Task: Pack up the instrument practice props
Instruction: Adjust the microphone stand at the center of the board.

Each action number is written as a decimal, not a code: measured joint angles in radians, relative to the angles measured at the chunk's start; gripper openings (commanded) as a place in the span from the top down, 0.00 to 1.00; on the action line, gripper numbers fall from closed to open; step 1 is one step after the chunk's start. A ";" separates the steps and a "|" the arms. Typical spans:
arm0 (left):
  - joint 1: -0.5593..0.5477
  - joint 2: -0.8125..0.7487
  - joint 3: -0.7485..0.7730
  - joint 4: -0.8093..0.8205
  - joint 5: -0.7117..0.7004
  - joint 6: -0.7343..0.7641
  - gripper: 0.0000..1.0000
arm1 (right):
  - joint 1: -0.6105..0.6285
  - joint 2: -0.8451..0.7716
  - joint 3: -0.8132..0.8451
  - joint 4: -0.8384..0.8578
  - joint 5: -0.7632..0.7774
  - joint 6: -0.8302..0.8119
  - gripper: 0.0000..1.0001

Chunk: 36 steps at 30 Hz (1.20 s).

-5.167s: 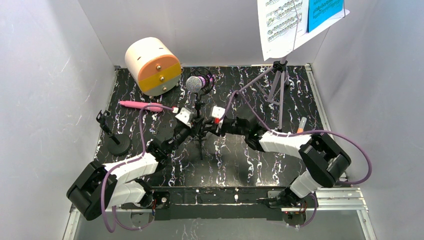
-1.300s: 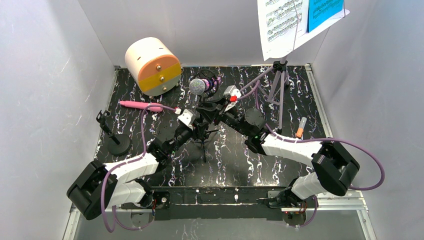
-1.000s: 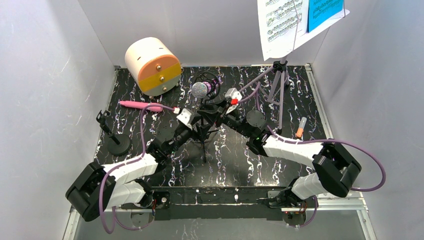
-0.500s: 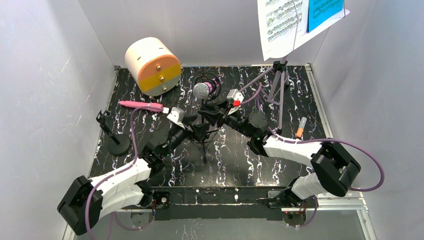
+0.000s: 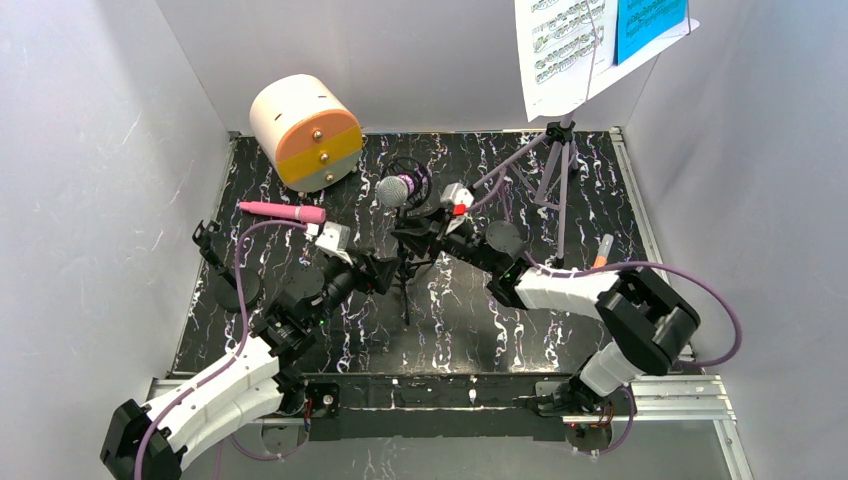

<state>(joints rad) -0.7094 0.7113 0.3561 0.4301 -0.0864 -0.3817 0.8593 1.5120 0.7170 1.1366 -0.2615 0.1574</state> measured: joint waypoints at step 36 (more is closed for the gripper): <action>0.000 0.021 0.319 -0.379 -0.045 0.088 0.24 | 0.001 0.062 -0.096 -0.036 -0.027 -0.103 0.41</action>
<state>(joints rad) -0.7094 0.7319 0.6754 0.0509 -0.1318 -0.2935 0.8604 1.5742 0.6209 1.1004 -0.2890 0.0544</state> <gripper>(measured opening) 0.738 0.465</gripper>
